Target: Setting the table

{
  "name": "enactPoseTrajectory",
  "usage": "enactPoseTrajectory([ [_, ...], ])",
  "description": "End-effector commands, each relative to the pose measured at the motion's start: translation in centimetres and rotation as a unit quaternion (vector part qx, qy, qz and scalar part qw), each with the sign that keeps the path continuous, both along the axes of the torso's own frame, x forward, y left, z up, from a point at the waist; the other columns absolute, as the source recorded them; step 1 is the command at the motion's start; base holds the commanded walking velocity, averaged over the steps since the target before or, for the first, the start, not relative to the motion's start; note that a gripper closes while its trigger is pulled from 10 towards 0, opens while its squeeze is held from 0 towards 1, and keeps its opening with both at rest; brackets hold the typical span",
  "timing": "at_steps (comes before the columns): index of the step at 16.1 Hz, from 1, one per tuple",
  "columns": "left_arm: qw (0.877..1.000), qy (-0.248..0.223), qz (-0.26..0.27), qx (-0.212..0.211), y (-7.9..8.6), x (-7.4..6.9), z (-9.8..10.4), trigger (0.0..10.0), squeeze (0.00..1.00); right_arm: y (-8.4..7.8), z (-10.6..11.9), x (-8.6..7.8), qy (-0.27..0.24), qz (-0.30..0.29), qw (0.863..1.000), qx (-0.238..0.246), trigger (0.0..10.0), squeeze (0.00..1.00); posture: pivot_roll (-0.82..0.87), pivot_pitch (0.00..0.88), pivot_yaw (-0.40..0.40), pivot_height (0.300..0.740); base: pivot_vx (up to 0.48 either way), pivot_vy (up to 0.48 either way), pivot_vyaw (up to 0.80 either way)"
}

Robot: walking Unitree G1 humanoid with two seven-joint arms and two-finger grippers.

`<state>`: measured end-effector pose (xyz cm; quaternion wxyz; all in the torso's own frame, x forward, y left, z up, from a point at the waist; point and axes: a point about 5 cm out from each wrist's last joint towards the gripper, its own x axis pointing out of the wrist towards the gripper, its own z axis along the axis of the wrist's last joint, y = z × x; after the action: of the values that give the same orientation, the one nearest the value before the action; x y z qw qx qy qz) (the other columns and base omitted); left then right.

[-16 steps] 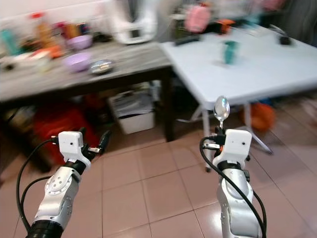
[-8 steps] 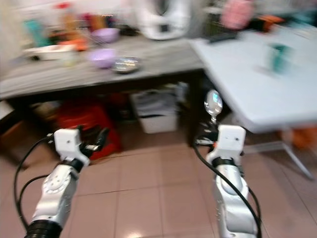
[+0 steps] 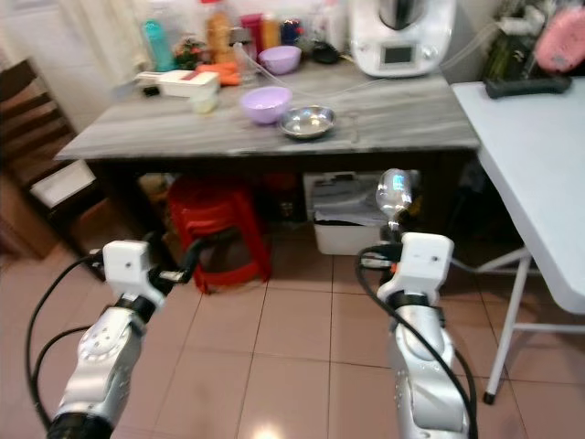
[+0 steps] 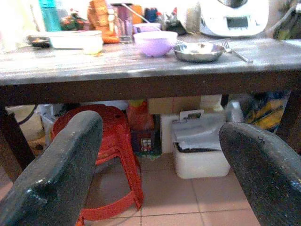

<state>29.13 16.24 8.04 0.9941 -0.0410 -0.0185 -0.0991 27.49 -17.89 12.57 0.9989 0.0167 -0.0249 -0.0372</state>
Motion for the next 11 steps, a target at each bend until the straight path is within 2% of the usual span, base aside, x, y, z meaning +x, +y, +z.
enactPoseTrajectory([
  [1,1.000,-0.008,-0.017,-0.003,-0.91,0.28,0.52,10.0,0.00,-0.87,0.48,-0.04,-0.007,-0.016,1.000,-0.004,10.0,0.00,-0.10,0.000,0.120,0.740,0.322,0.000,-0.80],
  [5,1.000,-0.008,-0.019,-0.004,-0.96,0.28,0.51,10.0,0.00,-0.79,0.45,-0.03,-0.006,-0.014,1.000,-0.003,10.0,0.00,-0.10,0.000,0.119,0.740,0.322,0.000,-0.73],
  [10,1.000,-0.008,-0.017,-0.006,-1.09,0.32,0.56,10.0,0.00,-0.57,0.71,0.18,-0.012,-0.005,1.000,-0.010,10.0,0.00,-0.10,0.000,0.114,0.740,0.323,0.000,0.00],
  [11,1.000,-0.009,-0.017,-0.006,-1.16,0.40,0.63,10.0,0.00,-0.49,0.78,0.18,-0.013,-0.001,1.000,-0.016,10.0,0.00,-0.10,0.000,0.116,0.740,0.322,0.000,0.69],
])
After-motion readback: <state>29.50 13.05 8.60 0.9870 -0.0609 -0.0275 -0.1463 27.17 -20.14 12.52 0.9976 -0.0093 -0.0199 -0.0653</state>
